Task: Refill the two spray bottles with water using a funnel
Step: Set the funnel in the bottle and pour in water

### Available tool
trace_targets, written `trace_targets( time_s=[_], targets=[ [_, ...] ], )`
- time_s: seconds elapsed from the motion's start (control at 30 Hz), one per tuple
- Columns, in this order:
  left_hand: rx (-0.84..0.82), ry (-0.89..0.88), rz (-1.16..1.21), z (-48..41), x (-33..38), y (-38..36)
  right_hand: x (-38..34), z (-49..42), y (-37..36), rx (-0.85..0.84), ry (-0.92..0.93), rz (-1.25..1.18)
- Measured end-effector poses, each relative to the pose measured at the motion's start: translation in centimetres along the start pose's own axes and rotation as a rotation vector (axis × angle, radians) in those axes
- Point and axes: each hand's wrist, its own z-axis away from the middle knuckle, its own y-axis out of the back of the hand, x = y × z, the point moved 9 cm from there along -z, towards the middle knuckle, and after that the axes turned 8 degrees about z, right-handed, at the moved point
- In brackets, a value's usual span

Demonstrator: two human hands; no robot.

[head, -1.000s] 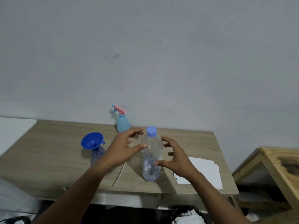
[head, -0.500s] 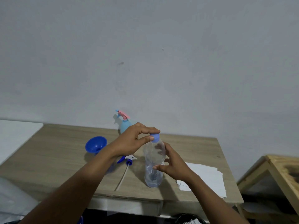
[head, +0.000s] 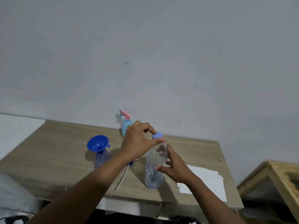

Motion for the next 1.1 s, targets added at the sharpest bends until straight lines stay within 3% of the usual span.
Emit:
trace_targets(
  time_s=[0.13, 0.2, 0.37, 0.47, 0.53, 0.7, 0.8, 1.0, 1.1],
  targets=[
    [-0.379, 0.066, 0.202, -0.2, 0.2, -0.9, -0.1, 0.1, -0.3, -0.008, -0.002, 0.005],
    [-0.413, 0.086, 0.21, -0.4, -0.1, -1.0, 0.0, 0.1, -0.4, -0.002, -0.002, 0.005],
    [-0.057, 0.107, 0.151, -0.4, -0.5, 0.2, 0.1, 0.0, -0.2, 0.009, -0.018, -0.007],
    [0.103, 0.019, 0.074, 0.2, 0.4, 0.6, -0.1, -0.1, -0.4, 0.001, -0.018, -0.002],
    [0.075, -0.022, 0.079, 0.3, 0.7, 0.5, -0.1, 0.0, -0.4, -0.008, -0.016, -0.004],
    [-0.196, 0.049, 0.237, 0.0, -0.1, -0.2, -0.4, 0.3, -0.4, 0.011, -0.003, -0.047],
    [-0.112, 0.063, 0.27, -0.1, 0.0, 0.3, -0.3, 0.6, -1.1, 0.058, -0.024, -0.109],
    [0.293, 0.065, 0.378, 0.4, -1.7, 3.2, 0.6, 1.1, -1.5, 0.174, -0.057, -0.15],
    [0.251, 0.213, 0.167, 2.5, -8.5, 1.2, 2.0, 1.7, -0.4, 0.262, -0.098, -0.187]
  ],
)
